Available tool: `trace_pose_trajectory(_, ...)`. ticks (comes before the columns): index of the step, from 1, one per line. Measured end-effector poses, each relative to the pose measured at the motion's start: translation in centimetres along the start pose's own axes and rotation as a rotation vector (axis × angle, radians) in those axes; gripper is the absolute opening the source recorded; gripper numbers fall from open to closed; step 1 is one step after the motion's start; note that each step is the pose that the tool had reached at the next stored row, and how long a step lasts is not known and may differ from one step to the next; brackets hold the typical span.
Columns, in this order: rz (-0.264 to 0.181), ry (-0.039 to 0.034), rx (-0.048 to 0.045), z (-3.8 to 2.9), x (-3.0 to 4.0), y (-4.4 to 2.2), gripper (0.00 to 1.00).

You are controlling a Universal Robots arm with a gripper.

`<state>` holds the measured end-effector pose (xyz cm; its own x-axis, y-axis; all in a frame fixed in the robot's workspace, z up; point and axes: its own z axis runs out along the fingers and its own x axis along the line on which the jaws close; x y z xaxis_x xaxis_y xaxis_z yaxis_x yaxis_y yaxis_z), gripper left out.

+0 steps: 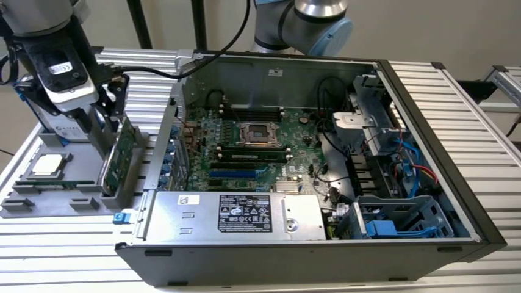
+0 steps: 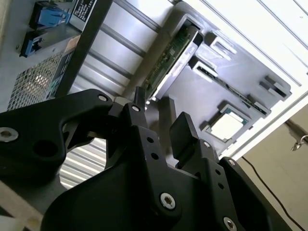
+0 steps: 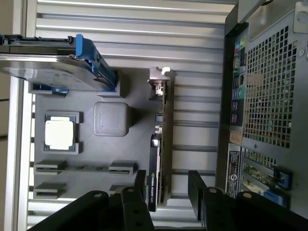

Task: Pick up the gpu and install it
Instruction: 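Pick up the gpu and move the gpu toward the slot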

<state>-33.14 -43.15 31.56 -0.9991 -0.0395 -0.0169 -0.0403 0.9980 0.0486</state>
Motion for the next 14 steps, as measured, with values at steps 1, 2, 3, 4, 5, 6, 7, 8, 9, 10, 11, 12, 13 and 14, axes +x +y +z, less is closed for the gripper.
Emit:
trace_pose_trajectory(1, 0.000, 0.0000, 0.0000, 0.07, 0.00, 0.00, 1.00)
trace_pose_trajectory(2, 0.000, 0.0000, 0.0000, 0.14, 0.00, -0.01, 1.00)
trace_pose_trajectory(3, 0.000, 0.0000, 0.0000, 0.20, 0.00, -0.01, 1.00)
trace_pose_trajectory(4, 0.000, 0.0000, 0.0000, 0.27, 0.01, -0.01, 1.00)
trace_pose_trajectory(5, 0.000, 0.0000, 0.0000, 0.34, 0.01, -0.02, 1.00)
trace_pose_trajectory(6, 0.000, 0.0000, 0.0000, 0.40, 0.01, -0.02, 1.00)
trace_pose_trajectory(7, 0.000, 0.0000, 0.0000, 0.46, 0.01, -0.02, 1.00)
trace_pose_trajectory(8, 0.000, 0.0000, -0.0001, 0.52, 0.01, -0.03, 1.00)
trace_pose_trajectory(9, 0.000, -0.0001, 0.0000, 0.59, 0.01, -0.03, 1.00)
trace_pose_trajectory(10, 0.000, -0.0001, 0.0000, 0.65, 0.01, -0.03, 1.00)
trace_pose_trajectory(11, 0.000, -0.0001, -0.0001, 0.72, 0.01, -0.03, 1.00)
trace_pose_trajectory(12, 0.000, -0.0001, 0.0000, 0.78, 0.01, -0.04, 1.00)
trace_pose_trajectory(13, 0.000, 0.0000, 0.0000, 0.84, 0.02, -0.04, 1.00)
trace_pose_trajectory(14, 0.000, 0.0000, 0.0000, 0.90, 0.01, -0.04, 1.00)
